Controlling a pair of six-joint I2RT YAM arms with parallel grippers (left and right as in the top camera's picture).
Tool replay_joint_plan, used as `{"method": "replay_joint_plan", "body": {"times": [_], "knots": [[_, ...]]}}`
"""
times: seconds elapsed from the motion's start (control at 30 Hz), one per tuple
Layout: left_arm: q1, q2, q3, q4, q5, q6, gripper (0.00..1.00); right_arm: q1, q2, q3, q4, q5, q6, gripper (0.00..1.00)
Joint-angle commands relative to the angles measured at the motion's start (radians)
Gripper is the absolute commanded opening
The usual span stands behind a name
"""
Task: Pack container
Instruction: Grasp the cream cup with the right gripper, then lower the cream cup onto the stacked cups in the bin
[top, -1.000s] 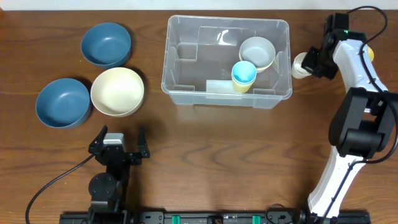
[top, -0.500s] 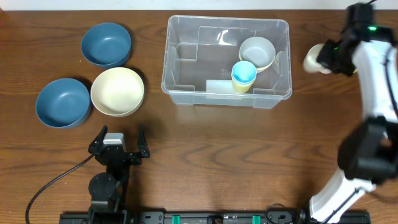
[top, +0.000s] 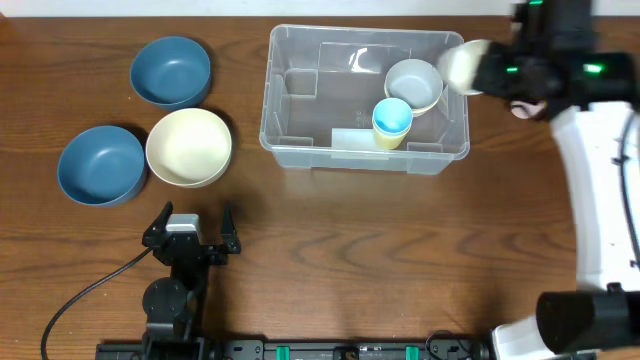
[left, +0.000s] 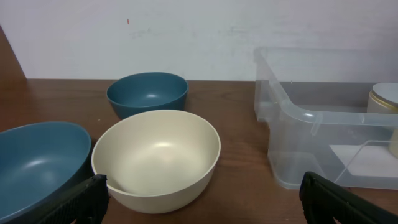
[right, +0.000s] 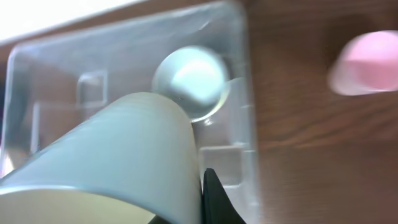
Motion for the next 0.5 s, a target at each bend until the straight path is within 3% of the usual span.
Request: {"method": "replay_joint_plan", "body": {"times": [0.0,0.47], "knots": [[0.006,-0.006,-0.022,-0.035,-0.008,0.010,0.98,0.068,0.051,0.000,0.001,0.040,-0.018,0.01],[0.006,-0.006,-0.022,-0.035,-0.008,0.010,0.98,0.188,0.269,0.000,0.010,0.050,-0.003,0.01]]}}
